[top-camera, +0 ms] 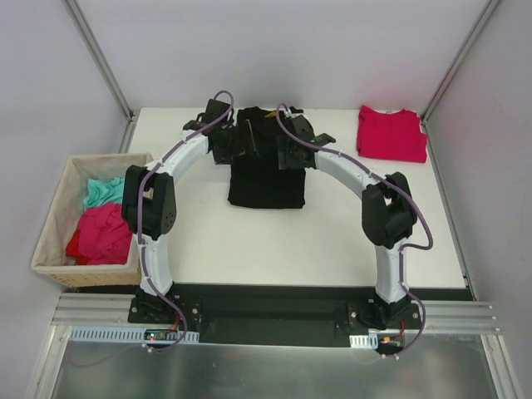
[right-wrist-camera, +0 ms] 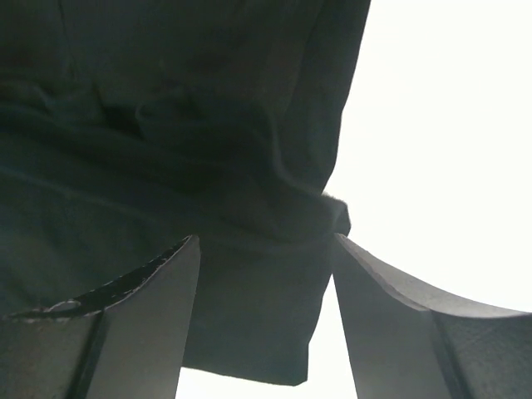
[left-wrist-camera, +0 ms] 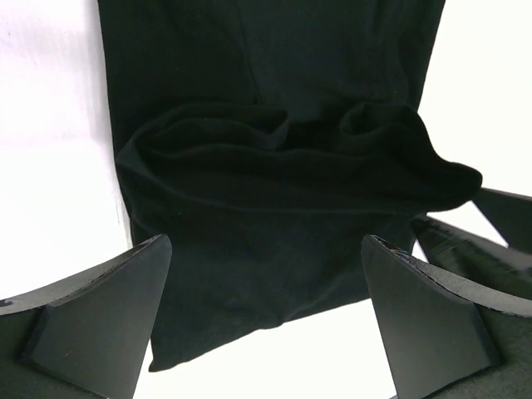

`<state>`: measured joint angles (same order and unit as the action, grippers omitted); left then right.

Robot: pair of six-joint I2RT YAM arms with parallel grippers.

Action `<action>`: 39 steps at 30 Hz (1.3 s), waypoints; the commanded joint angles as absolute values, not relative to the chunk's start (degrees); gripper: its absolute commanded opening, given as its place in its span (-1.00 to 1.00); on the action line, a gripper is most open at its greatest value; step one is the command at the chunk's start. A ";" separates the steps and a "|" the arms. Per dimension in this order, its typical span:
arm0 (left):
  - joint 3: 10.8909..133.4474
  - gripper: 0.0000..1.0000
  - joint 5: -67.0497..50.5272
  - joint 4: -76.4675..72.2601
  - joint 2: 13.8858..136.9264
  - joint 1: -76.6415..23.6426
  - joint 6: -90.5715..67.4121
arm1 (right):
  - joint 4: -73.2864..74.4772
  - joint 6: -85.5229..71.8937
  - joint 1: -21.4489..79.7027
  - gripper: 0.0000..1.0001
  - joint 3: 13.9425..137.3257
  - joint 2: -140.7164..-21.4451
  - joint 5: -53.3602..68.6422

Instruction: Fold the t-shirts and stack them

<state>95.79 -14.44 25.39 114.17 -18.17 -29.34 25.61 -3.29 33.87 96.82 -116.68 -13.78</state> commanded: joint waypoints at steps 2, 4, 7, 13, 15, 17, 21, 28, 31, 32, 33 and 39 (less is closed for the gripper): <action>98.87 0.98 -14.94 26.19 115.84 -17.67 -28.21 | 26.54 -2.20 32.61 0.33 100.46 -119.26 -12.13; 99.05 0.98 -14.94 26.19 116.10 -17.58 -28.30 | 26.28 -2.55 32.26 0.33 101.33 -120.32 -11.60; 99.23 0.98 -15.20 26.37 116.19 -17.40 -28.30 | 26.72 -3.25 31.73 0.33 103.00 -122.69 -10.28; 98.97 0.98 -15.56 26.89 113.38 -17.31 -27.95 | 26.54 -3.52 31.82 0.31 103.62 -120.86 -10.54; 98.53 0.98 -15.47 26.98 111.89 -17.23 -27.95 | 27.24 -3.34 31.82 0.31 103.71 -118.93 -10.90; 97.91 0.98 -15.56 26.98 111.10 -17.23 -27.86 | 27.33 -3.34 32.08 0.31 102.75 -117.17 -10.99; 96.51 0.98 -14.94 26.98 109.17 -17.23 -27.69 | 26.54 -3.43 32.96 0.30 98.88 -112.07 -11.43; 93.96 0.98 -15.73 26.98 107.23 -17.23 -28.91 | 26.98 -4.04 36.56 0.31 94.75 -108.63 -12.04; 93.52 0.98 -15.65 26.98 107.40 -17.23 -29.09 | 26.98 -4.92 37.00 0.31 95.10 -111.00 -11.60; 93.34 0.98 -15.38 26.98 107.40 -17.23 -29.18 | 27.07 -4.92 37.09 0.30 95.53 -112.66 -11.69; 93.34 0.98 -15.29 26.98 107.49 -17.23 -29.18 | 26.98 -4.92 37.09 0.30 95.97 -113.46 -11.69; 93.69 0.98 -16.34 27.07 107.58 -17.23 -29.71 | 28.12 -4.31 36.65 0.31 101.58 -119.87 -11.87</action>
<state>93.69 -14.94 26.63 109.91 -17.89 -29.17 26.55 -3.99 37.30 96.47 -116.33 -11.29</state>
